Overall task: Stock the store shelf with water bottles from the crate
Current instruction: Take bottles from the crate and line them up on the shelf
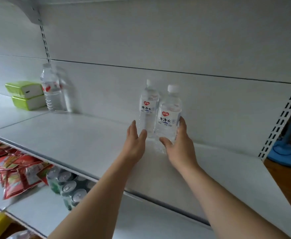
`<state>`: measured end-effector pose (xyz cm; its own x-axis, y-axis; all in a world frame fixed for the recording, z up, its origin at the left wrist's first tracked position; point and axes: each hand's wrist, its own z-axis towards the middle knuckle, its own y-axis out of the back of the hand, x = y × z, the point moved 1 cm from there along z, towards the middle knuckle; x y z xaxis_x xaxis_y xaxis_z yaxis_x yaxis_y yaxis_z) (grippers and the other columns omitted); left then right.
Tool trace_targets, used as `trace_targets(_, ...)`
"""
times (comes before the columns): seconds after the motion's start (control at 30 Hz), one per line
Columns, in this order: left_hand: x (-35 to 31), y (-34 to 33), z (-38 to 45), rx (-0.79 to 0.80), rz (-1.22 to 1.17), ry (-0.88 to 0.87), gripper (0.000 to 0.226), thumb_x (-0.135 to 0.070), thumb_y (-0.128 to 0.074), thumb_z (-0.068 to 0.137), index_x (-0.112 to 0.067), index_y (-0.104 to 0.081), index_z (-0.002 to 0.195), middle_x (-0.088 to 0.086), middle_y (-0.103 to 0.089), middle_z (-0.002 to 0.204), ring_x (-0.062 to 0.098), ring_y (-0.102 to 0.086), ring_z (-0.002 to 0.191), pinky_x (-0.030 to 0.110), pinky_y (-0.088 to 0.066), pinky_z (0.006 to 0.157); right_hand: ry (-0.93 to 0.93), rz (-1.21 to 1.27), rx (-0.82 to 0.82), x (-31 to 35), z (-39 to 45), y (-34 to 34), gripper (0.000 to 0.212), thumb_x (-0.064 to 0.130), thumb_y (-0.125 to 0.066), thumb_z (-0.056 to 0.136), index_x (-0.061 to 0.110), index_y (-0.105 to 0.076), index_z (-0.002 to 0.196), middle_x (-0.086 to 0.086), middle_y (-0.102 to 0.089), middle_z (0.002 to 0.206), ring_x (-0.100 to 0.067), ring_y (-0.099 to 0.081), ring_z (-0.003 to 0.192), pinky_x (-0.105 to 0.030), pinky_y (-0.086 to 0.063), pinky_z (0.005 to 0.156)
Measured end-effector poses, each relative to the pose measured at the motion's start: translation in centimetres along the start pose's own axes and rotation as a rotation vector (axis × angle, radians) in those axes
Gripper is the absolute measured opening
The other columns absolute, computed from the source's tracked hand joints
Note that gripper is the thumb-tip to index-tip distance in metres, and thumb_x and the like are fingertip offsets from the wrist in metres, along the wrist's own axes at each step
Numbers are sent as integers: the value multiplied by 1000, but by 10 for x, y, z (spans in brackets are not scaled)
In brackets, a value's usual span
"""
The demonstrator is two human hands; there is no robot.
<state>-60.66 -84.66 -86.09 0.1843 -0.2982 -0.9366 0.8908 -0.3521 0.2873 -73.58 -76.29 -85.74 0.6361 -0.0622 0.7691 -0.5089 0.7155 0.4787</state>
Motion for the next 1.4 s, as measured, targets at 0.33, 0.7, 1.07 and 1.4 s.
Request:
trace_targets(0.33,20,-20,42,54,257,-104,69,-31,-37,103,-28,5,159,-9,4,168,11,-5,154,41,-17,123,-52,-183,-55,-15,47,-26,81,27,-62,97,19,-9,158,-12,-48,147,-33,-53,127,-36,-43,97)
trace_targets(0.7,21,-18,42,72,332,-110,69,-29,-37,103,-33,5,158,-14,5,167,9,-10,153,40,-21,122,-49,-351,-99,-21,44,-36,56,35,-55,100,11,-34,146,-19,-58,121,-39,-58,109,-40,-43,81)
trace_targets(1.07,2,-7,7,-60,142,-72,81,-28,-56,97,-21,-5,159,2,-12,166,17,-20,151,36,-22,122,-58,-246,38,-1,-10,-13,62,37,-60,97,13,-34,147,-12,-55,135,-31,-54,124,-38,-44,95)
trace_targets(1.4,-19,125,-167,-210,-44,-22,32,-19,-62,95,-24,-57,126,-7,-69,109,-3,-65,95,23,-54,86,429,-112,246,109,-158,-32,50,30,-68,91,8,-56,135,-9,-66,121,-28,-62,112,-40,-52,92)
